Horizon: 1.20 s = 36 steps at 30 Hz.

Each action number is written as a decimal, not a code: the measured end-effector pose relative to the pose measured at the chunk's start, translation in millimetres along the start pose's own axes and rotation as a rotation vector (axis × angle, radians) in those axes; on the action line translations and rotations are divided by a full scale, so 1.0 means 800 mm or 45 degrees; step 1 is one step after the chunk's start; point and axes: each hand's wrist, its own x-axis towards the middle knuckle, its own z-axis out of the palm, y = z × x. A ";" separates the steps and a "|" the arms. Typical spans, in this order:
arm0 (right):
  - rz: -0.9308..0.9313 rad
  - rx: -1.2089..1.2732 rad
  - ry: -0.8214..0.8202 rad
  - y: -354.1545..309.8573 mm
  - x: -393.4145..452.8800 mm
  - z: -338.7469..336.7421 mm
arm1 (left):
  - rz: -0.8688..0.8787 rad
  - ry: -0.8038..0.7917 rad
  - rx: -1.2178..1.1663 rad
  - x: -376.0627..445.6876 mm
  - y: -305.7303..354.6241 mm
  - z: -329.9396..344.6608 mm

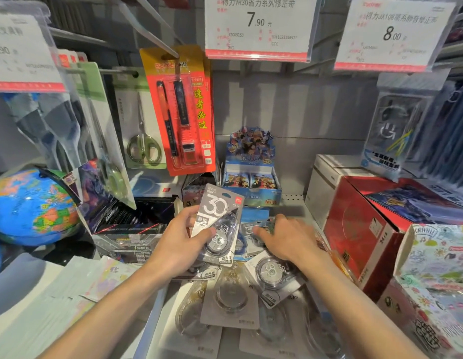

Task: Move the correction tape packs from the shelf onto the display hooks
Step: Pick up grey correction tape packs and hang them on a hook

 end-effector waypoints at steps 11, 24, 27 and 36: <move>0.015 0.173 -0.173 -0.004 0.003 -0.012 | 0.002 0.000 0.007 0.000 -0.002 -0.001; -0.065 0.616 -0.168 0.029 -0.011 -0.024 | 0.006 -0.018 0.005 0.001 -0.005 0.002; -0.094 0.730 -0.096 0.032 -0.013 -0.025 | -0.021 -0.047 -0.049 0.001 -0.006 0.004; -0.077 1.143 0.075 0.031 -0.016 -0.030 | 0.014 -0.078 -0.133 -0.004 -0.004 0.003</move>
